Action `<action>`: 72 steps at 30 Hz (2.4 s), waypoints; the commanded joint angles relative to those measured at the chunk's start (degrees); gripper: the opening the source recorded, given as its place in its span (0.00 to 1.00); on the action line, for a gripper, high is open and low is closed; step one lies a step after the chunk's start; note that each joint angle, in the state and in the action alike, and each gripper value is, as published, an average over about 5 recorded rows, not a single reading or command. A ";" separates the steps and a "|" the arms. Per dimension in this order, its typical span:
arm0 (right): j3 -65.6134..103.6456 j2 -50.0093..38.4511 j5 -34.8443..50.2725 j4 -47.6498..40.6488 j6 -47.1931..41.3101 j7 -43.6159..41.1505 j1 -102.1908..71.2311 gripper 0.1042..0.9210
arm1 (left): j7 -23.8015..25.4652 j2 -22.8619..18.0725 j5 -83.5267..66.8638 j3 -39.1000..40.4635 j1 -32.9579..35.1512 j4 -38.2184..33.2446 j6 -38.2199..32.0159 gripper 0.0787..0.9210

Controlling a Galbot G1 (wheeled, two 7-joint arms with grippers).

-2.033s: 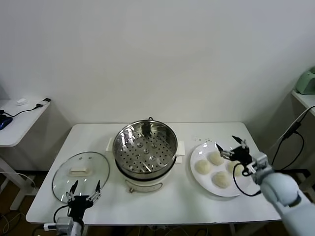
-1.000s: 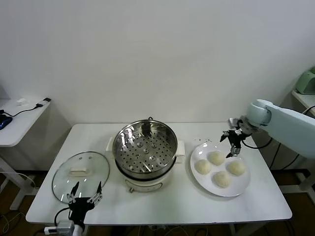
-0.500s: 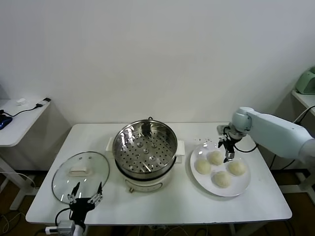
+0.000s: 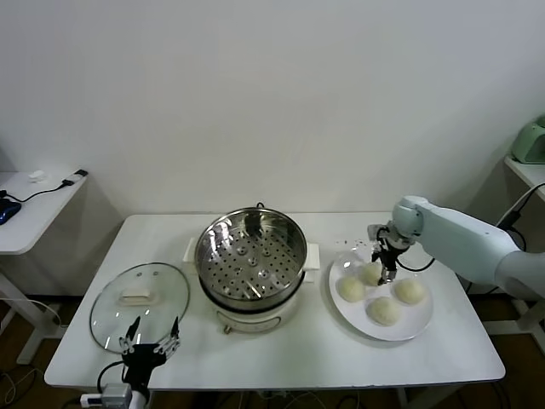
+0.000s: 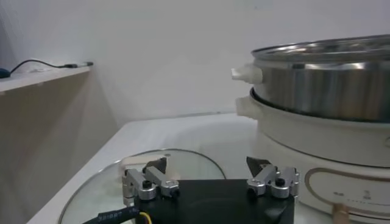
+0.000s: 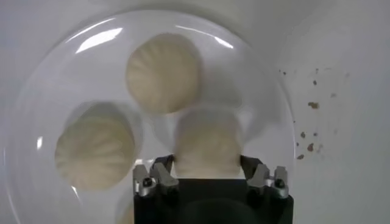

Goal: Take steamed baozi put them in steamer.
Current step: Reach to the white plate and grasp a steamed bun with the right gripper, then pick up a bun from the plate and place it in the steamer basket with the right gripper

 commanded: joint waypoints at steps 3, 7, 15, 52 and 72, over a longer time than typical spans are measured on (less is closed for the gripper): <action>-2.04 -2.20 2.09 5.25 -0.72 -0.06 4.71 0.57 | -0.10 -0.44 0.79 0.60 0.73 -0.90 -0.08 0.88; -10.45 -4.27 7.70 11.87 0.20 -1.19 16.53 0.57 | -0.15 -0.60 1.14 1.10 1.15 -1.56 -0.09 0.88; -23.70 2.41 17.98 20.28 10.95 -3.88 42.03 0.57 | -0.20 -0.67 1.35 1.70 1.63 -2.76 0.01 0.88; -3.41 35.93 -28.59 -11.41 59.96 6.63 12.12 0.57 | -1.64 -0.36 0.43 1.03 0.26 -1.60 0.34 0.88; -7.79 35.38 -14.02 -11.83 61.21 1.28 17.96 0.87 | -1.63 -0.23 0.18 0.99 -0.09 -2.25 0.62 0.88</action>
